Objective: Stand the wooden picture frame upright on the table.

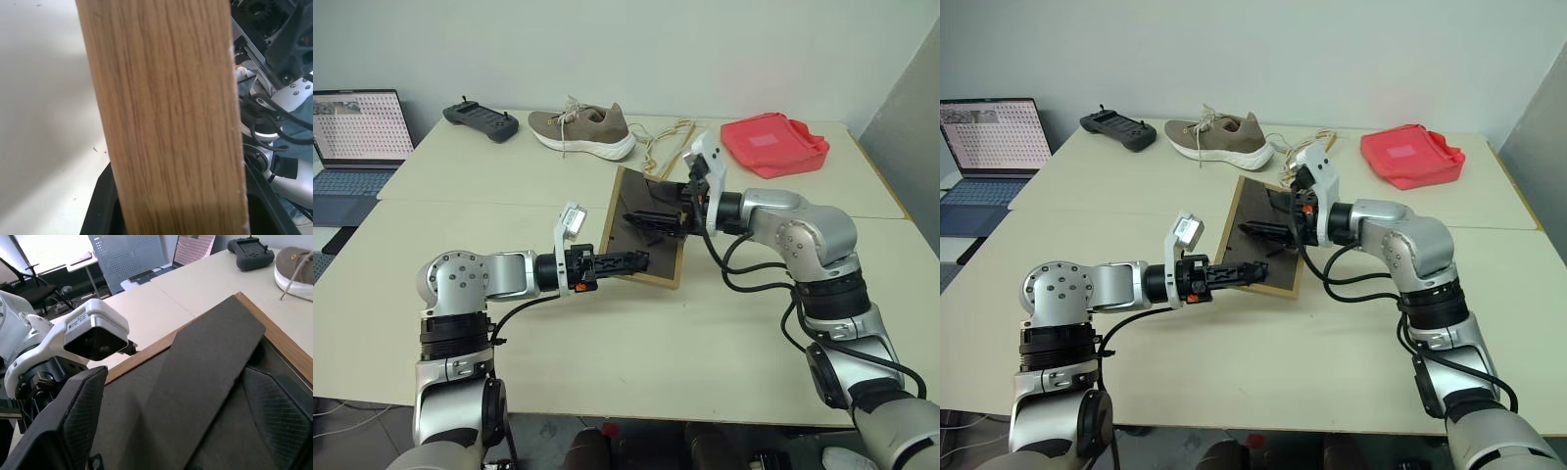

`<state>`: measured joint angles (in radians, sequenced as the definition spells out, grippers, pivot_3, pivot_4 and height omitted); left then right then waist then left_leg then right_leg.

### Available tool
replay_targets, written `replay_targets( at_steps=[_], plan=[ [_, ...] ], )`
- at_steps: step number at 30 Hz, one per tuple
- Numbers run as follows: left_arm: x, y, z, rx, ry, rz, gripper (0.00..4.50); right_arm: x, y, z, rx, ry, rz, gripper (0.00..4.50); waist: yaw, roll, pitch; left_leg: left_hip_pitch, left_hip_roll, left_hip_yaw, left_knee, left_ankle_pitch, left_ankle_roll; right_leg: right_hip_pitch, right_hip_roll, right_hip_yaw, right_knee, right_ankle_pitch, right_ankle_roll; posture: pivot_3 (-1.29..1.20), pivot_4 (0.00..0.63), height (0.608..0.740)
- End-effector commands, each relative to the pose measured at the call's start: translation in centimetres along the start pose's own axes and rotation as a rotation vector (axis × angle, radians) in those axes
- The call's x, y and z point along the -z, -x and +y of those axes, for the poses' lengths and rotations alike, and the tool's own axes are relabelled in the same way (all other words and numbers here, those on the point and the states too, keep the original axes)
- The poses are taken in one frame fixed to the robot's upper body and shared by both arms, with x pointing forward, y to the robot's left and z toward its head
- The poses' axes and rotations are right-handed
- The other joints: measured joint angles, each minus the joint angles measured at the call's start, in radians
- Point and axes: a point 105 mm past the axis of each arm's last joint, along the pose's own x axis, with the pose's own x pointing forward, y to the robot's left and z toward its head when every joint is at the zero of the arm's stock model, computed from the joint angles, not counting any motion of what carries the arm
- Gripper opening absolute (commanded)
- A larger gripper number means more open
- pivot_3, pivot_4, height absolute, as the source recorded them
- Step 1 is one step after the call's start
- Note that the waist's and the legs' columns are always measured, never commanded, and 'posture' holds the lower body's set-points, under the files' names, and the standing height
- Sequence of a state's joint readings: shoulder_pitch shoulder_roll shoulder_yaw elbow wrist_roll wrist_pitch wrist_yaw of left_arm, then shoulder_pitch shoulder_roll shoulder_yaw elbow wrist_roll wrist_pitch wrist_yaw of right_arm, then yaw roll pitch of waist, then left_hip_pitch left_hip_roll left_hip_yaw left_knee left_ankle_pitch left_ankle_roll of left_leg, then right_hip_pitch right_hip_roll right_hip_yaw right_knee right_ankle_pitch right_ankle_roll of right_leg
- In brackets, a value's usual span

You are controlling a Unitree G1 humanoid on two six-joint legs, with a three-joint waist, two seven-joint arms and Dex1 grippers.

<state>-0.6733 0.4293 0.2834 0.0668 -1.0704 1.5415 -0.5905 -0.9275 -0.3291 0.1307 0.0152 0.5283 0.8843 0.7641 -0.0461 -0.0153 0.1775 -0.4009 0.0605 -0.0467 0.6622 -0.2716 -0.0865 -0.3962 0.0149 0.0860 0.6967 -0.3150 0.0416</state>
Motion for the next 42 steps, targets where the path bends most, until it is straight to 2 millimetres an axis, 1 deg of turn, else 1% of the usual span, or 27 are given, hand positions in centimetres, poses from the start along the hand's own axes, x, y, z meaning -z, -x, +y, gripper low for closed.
replay_targets(
  at_steps=[1,2,4,6,10,13,15,16,17,18,19,20,21,22,23,24,25,27,28,31,35,37,40,42],
  plan=[
    [-0.9,0.1,-1.9,0.062,-0.096,-0.027,1.31,-1.6,0.2,2.8,-0.151,-0.010,-0.075,4.48,0.000,0.000,0.000,0.000,0.000,0.000,0.000,0.000,0.000,0.000,0.000,0.000,0.000,0.000,0.000,0.00,0.150,0.740],
    [-0.9,0.1,-1.9,0.060,-0.093,-0.028,1.31,-1.7,0.5,3.2,-0.173,-0.023,-0.085,4.48,0.001,0.000,0.000,0.000,0.000,0.000,0.000,0.000,0.000,0.000,0.000,0.000,0.000,0.000,0.000,0.00,0.150,0.740],
    [-0.7,0.4,-1.7,0.055,-0.088,-0.027,1.31,-1.8,1.9,3.8,-0.216,-0.054,-0.095,4.48,0.001,0.000,0.000,0.000,0.000,0.000,0.000,0.000,0.000,0.000,0.000,0.000,0.000,0.000,0.000,0.00,0.150,0.740],
    [-0.7,0.6,-1.7,0.054,-0.081,-0.027,1.31,-1.4,3.2,4.0,-0.236,-0.068,-0.083,4.48,0.003,0.000,0.000,0.000,0.000,0.000,0.000,0.000,0.000,0.000,0.000,0.000,0.000,0.000,0.000,0.00,0.150,0.740],
    [-0.3,0.9,-1.9,0.062,-0.074,-0.007,1.31,-0.4,5.6,3.2,-0.189,-0.082,-0.054,4.48,0.007,0.000,0.000,0.000,0.000,-0.001,0.000,-0.001,0.002,0.000,0.000,-0.001,0.000,0.000,0.000,0.00,0.150,0.740],
    [0.1,1.0,-1.9,0.064,-0.063,0.015,1.31,0.5,7.4,2.0,-0.093,-0.051,-0.017,4.48,0.006,-0.001,0.000,0.000,0.000,0.000,0.000,-0.001,0.002,0.000,0.000,0.000,0.000,0.000,0.000,0.00,0.150,0.740],
    [0.3,1.1,-1.9,0.070,-0.052,0.023,1.31,1.1,8.7,0.8,0.000,-0.017,0.001,4.48,0.006,-0.001,0.001,0.000,0.000,0.000,0.000,-0.001,0.002,0.000,0.000,0.000,0.000,0.000,0.000,0.00,0.150,0.740],
    [0.3,1.1,-1.9,0.080,-0.036,0.027,1.31,1.2,9.4,-0.2,0.074,0.049,0.000,4.48,0.006,-0.001,0.001,0.000,0.000,0.000,0.000,-0.001,0.002,0.000,0.000,0.000,-0.001,0.000,0.000,0.00,0.150,0.740],
    [0.3,1.1,-2.0,0.091,-0.020,0.032,1.31,1.4,10.3,-1.3,0.157,0.175,0.014,4.48,0.006,-0.002,0.001,0.000,0.000,0.000,0.000,-0.001,0.002,0.000,0.000,0.000,-0.001,0.000,0.000,0.00,0.150,0.740],
    [0.4,1.2,-2.0,0.100,-0.008,0.036,1.31,1.6,10.9,-1.8,0.202,0.306,0.037,4.48,0.007,-0.002,0.001,0.000,0.000,0.000,0.000,-0.001,0.002,0.000,0.000,0.000,-0.001,0.000,0.000,0.00,0.150,0.740],
    [0.2,1.2,-2.1,0.121,0.013,0.035,1.31,2.3,11.7,-2.4,0.252,0.509,0.083,4.48,0.007,-0.002,0.001,0.000,0.000,0.000,0.000,-0.001,0.002,0.000,0.000,0.000,-0.001,0.000,0.000,0.00,0.150,0.740],
    [0.1,1.2,-2.2,0.139,0.032,0.031,1.31,2.9,12.1,-2.8,0.275,0.667,0.124,4.48,0.007,-0.003,0.002,0.000,-0.001,0.000,0.000,-0.001,0.002,0.000,0.000,0.000,-0.001,0.000,0.000,0.00,0.150,0.740],
    [-0.1,1.2,-2.3,0.164,0.063,0.033,1.31,3.3,12.9,-3.9,0.367,0.894,0.162,4.48,0.009,-0.003,0.002,0.000,-0.001,0.001,0.000,-0.001,0.002,0.000,0.000,0.001,-0.001,0.000,0.000,0.00,0.150,0.740],
    [-0.2,1.1,-2.3,0.181,0.087,0.035,1.31,3.7,13.3,-4.3,0.400,1.050,0.178,4.48,0.010,-0.005,0.003,0.000,-0.001,0.001,0.000,-0.001,0.003,0.000,0.000,0.001,-0.001,0.000,0.001,0.00,0.150,0.740],
    [-0.2,1.0,-2.6,0.208,0.107,0.048,1.31,3.4,13.6,-4.7,0.443,1.189,0.153,4.48,0.009,-0.007,0.004,0.000,-0.001,0.002,0.000,-0.001,0.002,0.000,0.000,0.001,-0.001,0.000,0.001,0.00,0.150,0.740],
    [-0.2,0.8,-2.8,0.226,0.121,0.057,1.31,3.3,13.7,-4.8,0.458,1.278,0.126,4.48,0.008,-0.007,0.005,0.000,-0.001,0.002,0.001,-0.001,0.002,0.000,0.000,0.002,-0.001,0.000,0.001,0.00,0.150,0.740],
    [0.1,0.7,-3.4,0.252,0.118,0.079,1.31,3.1,13.3,-4.3,0.430,1.408,0.100,4.48,0.006,-0.007,0.005,0.000,-0.001,0.003,0.001,-0.001,0.002,0.000,0.000,0.003,0.000,0.000,0.001,0.00,0.150,0.740],
    [0.4,0.5,-4.2,0.289,0.119,0.108,1.31,3.2,12.5,-3.4,0.365,1.594,0.057,4.48,-0.003,-0.007,0.005,0.001,-0.001,0.007,0.001,0.000,0.001,-0.002,0.000,0.007,0.001,0.000,0.001,0.00,0.150,0.740],
    [0.6,0.5,-4.5,0.298,0.122,0.117,1.31,3.3,12.3,-3.2,0.344,1.649,0.040,4.48,-0.008,-0.007,0.005,0.001,-0.001,0.008,0.001,0.001,-0.001,-0.003,0.000,0.008,0.001,0.000,0.001,0.00,0.150,0.740],
    [0.7,0.4,-4.6,0.300,0.144,0.122,1.31,2.7,11.3,-2.5,0.309,1.778,-0.056,4.48,-0.012,-0.007,0.005,0.001,0.000,0.009,0.000,0.001,-0.002,-0.005,0.000,0.009,0.003,0.000,0.001,0.00,0.150,0.740],
    [1.5,-0.3,-5.1,0.312,0.167,0.119,1.31,2.0,9.7,-1.2,0.289,1.844,-0.200,4.48,-0.011,-0.007,0.005,0.001,0.000,0.009,0.001,0.002,-0.003,-0.007,0.000,0.010,0.006,0.000,0.001,0.00,0.150,0.740],
    [1.7,-0.5,-5.3,0.313,0.173,0.113,1.31,2.1,9.0,-0.7,0.258,1.863,-0.234,4.48,-0.010,-0.007,0.005,0.001,0.000,0.009,0.002,0.002,-0.003,-0.007,0.000,0.010,0.007,0.000,0.001,0.00,0.150,0.740],
    [1.7,-0.7,-5.3,0.307,0.170,0.102,1.31,2.2,8.4,0.0,0.223,1.864,-0.281,4.48,-0.009,-0.007,0.005,0.001,0.000,0.009,0.003,0.002,-0.004,-0.007,-0.001,0.010,0.008,0.000,0.001,0.00,0.150,0.740],
    [1.7,-0.6,-5.2,0.300,0.170,0.094,1.31,2.3,8.3,0.2,0.205,1.853,-0.296,4.11,-0.009,-0.007,0.005,0.001,-0.001,0.009,0.003,0.002,-0.004,-0.007,-0.001,0.010,0.009,0.000,0.001,0.00,0.150,0.740]
  ],
)
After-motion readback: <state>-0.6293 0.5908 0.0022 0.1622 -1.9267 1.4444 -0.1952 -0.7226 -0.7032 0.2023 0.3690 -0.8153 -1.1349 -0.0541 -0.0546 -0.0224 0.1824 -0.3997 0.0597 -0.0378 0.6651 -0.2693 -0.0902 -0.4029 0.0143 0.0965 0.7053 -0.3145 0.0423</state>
